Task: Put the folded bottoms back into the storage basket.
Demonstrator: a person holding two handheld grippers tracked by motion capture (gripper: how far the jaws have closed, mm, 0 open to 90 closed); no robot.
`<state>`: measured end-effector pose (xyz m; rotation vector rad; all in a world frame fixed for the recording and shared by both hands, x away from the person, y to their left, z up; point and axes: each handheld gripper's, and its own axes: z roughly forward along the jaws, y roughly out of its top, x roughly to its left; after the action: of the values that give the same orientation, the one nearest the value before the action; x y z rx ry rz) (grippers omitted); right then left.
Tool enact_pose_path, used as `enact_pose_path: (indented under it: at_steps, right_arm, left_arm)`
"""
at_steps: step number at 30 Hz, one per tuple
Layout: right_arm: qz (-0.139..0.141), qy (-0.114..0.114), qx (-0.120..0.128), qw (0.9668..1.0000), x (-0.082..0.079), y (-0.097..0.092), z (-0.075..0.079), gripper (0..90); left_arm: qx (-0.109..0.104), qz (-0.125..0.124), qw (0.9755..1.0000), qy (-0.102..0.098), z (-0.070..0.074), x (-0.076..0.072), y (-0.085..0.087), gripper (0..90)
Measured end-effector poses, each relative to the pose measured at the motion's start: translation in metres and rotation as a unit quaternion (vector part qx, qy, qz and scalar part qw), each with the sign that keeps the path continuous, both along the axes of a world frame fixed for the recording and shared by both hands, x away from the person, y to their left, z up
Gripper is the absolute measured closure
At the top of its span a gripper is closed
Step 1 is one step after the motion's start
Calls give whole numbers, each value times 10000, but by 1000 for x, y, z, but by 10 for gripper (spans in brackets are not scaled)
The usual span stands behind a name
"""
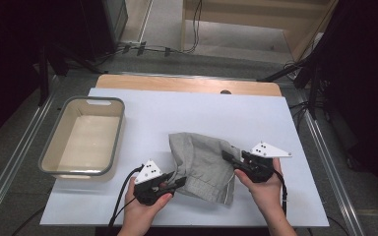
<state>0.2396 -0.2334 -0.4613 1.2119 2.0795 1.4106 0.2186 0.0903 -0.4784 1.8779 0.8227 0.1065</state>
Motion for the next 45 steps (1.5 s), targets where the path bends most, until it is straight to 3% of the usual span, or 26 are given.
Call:
enact_pose_path:
  at_steps: [45]
  right_arm:
    - [229,-279,95,9993,26,34,41,649]
  left_arm:
    - [-257,387,9975,-538,38,6,40,664]
